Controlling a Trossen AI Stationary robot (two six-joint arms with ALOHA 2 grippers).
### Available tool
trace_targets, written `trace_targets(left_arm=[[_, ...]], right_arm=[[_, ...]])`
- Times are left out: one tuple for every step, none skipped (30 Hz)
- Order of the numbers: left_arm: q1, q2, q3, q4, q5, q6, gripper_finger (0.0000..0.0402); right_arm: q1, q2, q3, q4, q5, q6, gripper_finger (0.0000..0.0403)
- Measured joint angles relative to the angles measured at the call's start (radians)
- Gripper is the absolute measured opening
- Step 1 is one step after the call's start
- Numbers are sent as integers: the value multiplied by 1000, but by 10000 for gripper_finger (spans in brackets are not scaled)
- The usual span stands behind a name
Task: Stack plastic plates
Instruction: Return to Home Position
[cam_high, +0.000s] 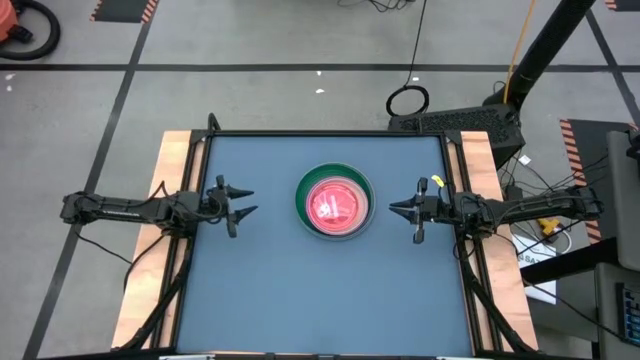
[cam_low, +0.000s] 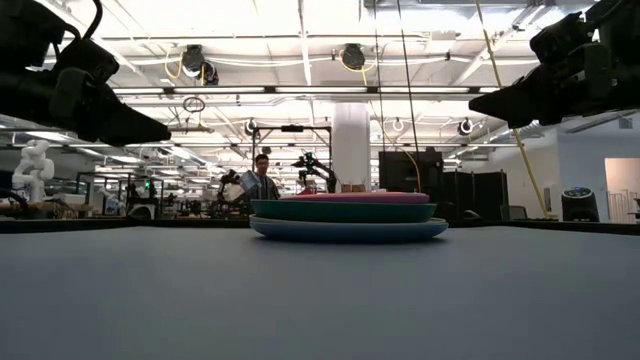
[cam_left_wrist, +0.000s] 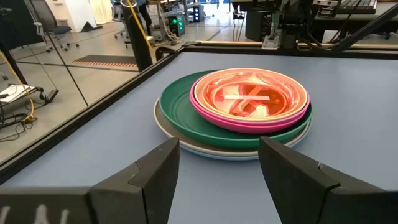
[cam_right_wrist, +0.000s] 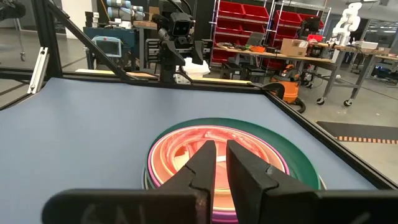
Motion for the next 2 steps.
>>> trace_targets(left_arm=[[0, 0, 0, 0, 0, 0, 225], [0, 0, 0, 0, 0, 0, 225]], right_arm=[[0, 0, 0, 0, 0, 0, 31], [0, 0, 0, 0, 0, 0, 31]])
